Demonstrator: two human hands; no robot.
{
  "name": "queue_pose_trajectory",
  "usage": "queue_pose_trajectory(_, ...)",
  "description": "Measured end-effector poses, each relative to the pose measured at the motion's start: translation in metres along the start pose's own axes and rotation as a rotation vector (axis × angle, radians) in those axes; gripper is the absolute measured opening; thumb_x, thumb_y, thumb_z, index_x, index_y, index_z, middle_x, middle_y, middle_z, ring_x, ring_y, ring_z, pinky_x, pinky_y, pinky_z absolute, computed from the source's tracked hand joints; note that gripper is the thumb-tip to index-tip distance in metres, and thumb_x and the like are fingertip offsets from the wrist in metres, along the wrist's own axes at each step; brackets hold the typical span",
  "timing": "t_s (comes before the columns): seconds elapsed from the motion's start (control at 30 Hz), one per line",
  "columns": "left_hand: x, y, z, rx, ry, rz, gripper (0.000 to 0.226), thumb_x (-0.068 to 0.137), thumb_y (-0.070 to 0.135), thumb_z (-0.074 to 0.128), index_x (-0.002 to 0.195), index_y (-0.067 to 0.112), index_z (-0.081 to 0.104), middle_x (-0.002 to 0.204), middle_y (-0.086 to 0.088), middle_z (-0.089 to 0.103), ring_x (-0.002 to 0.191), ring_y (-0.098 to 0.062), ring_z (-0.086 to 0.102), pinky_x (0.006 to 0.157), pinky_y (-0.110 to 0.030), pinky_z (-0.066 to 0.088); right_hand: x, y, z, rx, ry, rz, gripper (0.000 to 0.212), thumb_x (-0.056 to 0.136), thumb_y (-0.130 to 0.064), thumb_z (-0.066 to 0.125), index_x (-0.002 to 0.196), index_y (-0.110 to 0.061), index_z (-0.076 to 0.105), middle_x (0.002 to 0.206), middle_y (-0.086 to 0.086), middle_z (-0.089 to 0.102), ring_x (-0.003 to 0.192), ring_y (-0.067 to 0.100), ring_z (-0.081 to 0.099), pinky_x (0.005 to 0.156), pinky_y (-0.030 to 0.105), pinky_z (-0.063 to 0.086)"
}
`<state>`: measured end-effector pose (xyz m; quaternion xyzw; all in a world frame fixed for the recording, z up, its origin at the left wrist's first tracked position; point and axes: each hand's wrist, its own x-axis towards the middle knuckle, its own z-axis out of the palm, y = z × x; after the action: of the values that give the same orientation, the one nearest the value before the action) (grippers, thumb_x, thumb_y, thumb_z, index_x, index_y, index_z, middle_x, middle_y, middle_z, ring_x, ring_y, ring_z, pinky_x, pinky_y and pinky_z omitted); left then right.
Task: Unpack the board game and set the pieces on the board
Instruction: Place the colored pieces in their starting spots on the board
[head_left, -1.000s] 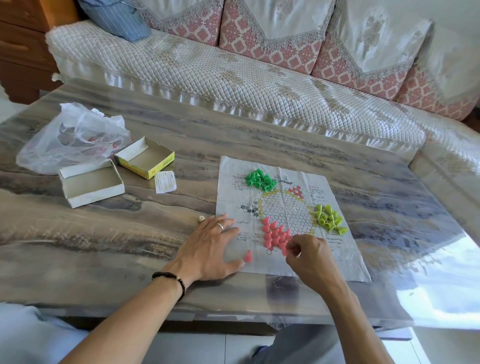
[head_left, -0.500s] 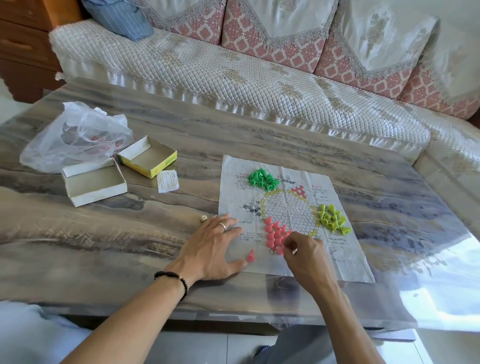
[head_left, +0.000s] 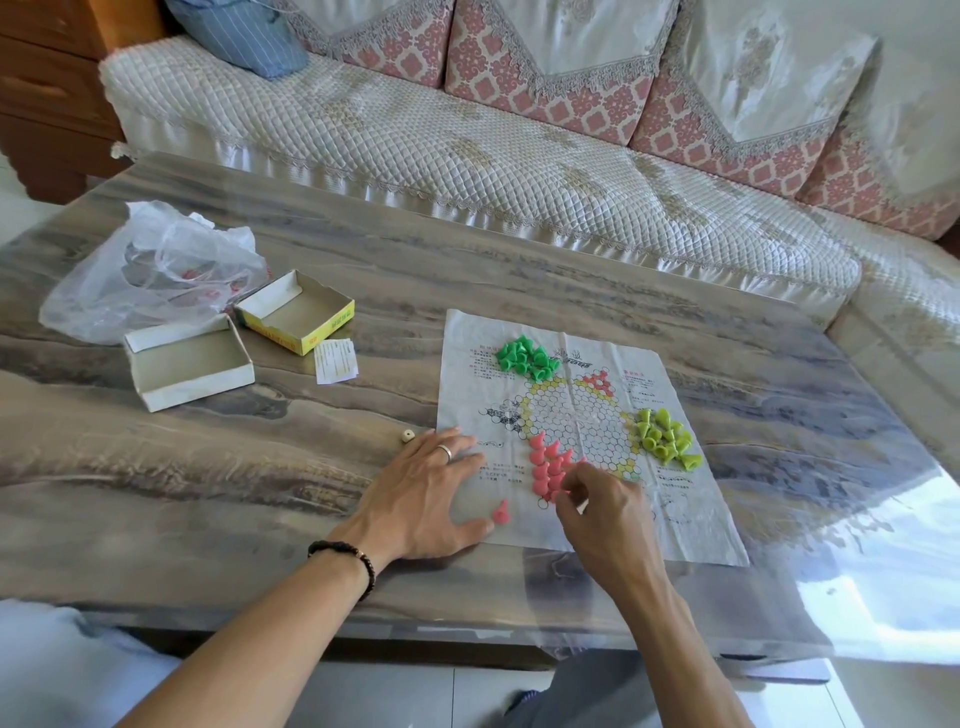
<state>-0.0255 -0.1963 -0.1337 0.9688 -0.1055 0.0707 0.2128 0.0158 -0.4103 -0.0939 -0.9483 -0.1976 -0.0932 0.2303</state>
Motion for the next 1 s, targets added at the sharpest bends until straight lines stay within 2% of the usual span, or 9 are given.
queue_pose_trajectory(0.1,0.000,0.000,0.000,-0.008,-0.002,-0.009,0.093,0.074,0.079,0.030,0.142,0.017,0.044,0.154,-0.001,0.033,0.145,-0.015,0.015,0.118,-0.028,0.007,-0.003,-0.010,0.005,0.119,-0.074,-0.024,0.009,0.084,-0.010,0.064,0.082,-0.015,0.071,0.071,-0.008,0.067,0.057,0.005,0.058,0.054,0.013,0.045)
queue_pose_trajectory(0.2,0.000,0.000,0.001,-0.008,0.009,-0.010,0.089,0.077,0.078,0.036,0.141,0.017,0.045,0.153,-0.001,0.034,0.145,-0.014,0.015,0.119,-0.030,0.010,-0.001,-0.020,0.013,0.169,-0.229,-0.071,0.028,0.089,-0.007,0.053,0.106,-0.018,0.072,0.094,-0.007,0.067,0.063,-0.004,0.052,0.062,0.004,0.036)
queue_pose_trajectory(0.27,0.000,0.000,0.001,-0.016,0.022,-0.008,0.086,0.079,0.076,0.041,0.140,0.017,0.047,0.152,-0.002,0.036,0.145,-0.015,0.018,0.119,-0.030,0.012,0.000,-0.023,0.016,0.142,-0.342,-0.107,0.031,0.090,-0.009,0.051,0.111,-0.021,0.070,0.098,-0.005,0.061,0.075,0.001,0.053,0.066,0.006,0.036)
queue_pose_trajectory(0.33,0.000,0.000,0.001,-0.018,0.025,-0.004,0.086,0.078,0.076,0.043,0.139,0.016,0.048,0.152,-0.003,0.037,0.145,-0.016,0.019,0.119,-0.031,0.013,0.001,-0.023,0.016,0.123,-0.397,-0.111,0.025,0.090,-0.014,0.054,0.105,-0.023,0.072,0.094,-0.003,0.058,0.079,0.008,0.054,0.066,0.010,0.036)
queue_pose_trajectory(0.5,0.001,-0.001,0.002,0.001,0.003,-0.007,0.085,0.077,0.072,0.051,0.143,0.019,0.043,0.154,0.000,0.032,0.146,-0.014,0.014,0.118,-0.028,0.007,-0.005,-0.014,0.018,0.106,-0.365,-0.057,0.013,0.088,-0.017,0.057,0.092,-0.021,0.069,0.095,-0.008,0.054,0.074,0.008,0.053,0.068,0.022,0.039)
queue_pose_trajectory(0.6,0.001,-0.001,0.002,0.006,-0.012,-0.017,0.087,0.076,0.071,0.052,0.144,0.020,0.040,0.155,0.001,0.029,0.146,-0.013,0.013,0.118,-0.029,0.006,-0.009,-0.010,0.010,0.157,-0.307,-0.022,0.004,0.089,-0.018,0.059,0.088,-0.020,0.063,0.088,-0.012,0.060,0.068,0.005,0.055,0.065,0.021,0.041)
queue_pose_trajectory(0.77,0.001,0.000,0.000,0.011,-0.019,-0.015,0.085,0.078,0.069,0.051,0.145,0.019,0.039,0.156,-0.001,0.028,0.146,-0.015,0.010,0.118,-0.030,0.006,-0.007,-0.004,-0.004,0.117,-0.152,0.002,0.009,0.084,-0.009,0.064,0.080,-0.016,0.068,0.074,-0.010,0.062,0.062,0.006,0.056,0.059,0.015,0.044)
queue_pose_trajectory(0.9,0.001,0.000,0.000,0.001,-0.020,-0.016,0.085,0.078,0.069,0.050,0.146,0.019,0.039,0.156,-0.001,0.027,0.147,-0.014,0.009,0.117,-0.029,0.004,-0.004,0.001,-0.006,-0.015,-0.147,-0.024,0.009,0.078,-0.002,0.064,0.075,-0.008,0.069,0.071,-0.001,0.064,0.063,0.013,0.057,0.061,0.030,0.050)
queue_pose_trajectory(1.0,0.000,0.000,0.000,-0.003,-0.016,-0.015,0.084,0.078,0.069,0.050,0.145,0.019,0.039,0.156,-0.001,0.027,0.146,-0.013,0.009,0.117,-0.028,0.003,-0.002,0.001,0.001,-0.058,-0.185,-0.016,0.010,0.075,-0.001,0.061,0.071,-0.006,0.068,0.066,0.002,0.065,0.060,0.017,0.058,0.059,0.036,0.051)
